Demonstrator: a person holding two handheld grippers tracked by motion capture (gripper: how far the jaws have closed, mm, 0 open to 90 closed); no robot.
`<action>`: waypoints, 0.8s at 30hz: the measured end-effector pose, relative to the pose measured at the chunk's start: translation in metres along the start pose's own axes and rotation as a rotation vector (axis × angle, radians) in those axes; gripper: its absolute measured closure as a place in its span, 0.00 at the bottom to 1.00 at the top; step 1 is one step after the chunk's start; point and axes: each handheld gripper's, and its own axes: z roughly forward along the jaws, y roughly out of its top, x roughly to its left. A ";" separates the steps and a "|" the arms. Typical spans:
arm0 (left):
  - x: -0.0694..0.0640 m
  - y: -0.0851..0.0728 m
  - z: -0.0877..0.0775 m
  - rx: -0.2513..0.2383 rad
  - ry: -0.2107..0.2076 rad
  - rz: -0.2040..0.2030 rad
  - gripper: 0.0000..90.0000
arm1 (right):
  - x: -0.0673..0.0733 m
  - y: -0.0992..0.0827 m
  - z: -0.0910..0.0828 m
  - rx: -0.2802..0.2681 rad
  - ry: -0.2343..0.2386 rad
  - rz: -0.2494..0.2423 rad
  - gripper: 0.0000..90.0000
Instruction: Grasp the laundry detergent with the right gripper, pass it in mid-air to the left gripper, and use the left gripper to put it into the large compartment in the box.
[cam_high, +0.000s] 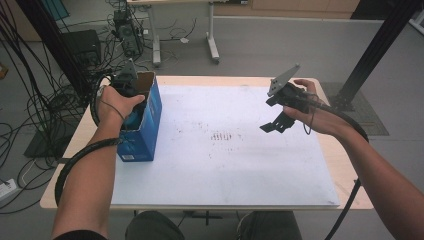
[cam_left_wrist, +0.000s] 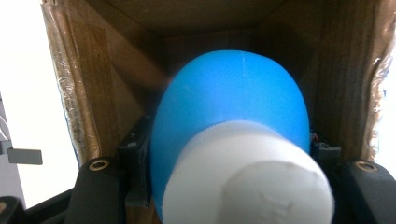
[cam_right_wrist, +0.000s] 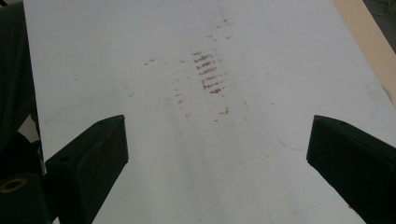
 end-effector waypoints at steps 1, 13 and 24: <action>0.000 0.000 0.000 0.001 0.000 0.000 0.41 | 0.000 0.000 0.000 -0.001 0.000 0.000 0.06; 0.001 -0.001 0.000 -0.005 -0.011 0.004 0.40 | 0.000 0.001 0.002 -0.004 0.006 -0.005 0.06; 0.001 -0.002 -0.009 -0.028 -0.011 0.012 0.35 | 0.001 0.003 0.002 -0.009 0.008 -0.009 0.06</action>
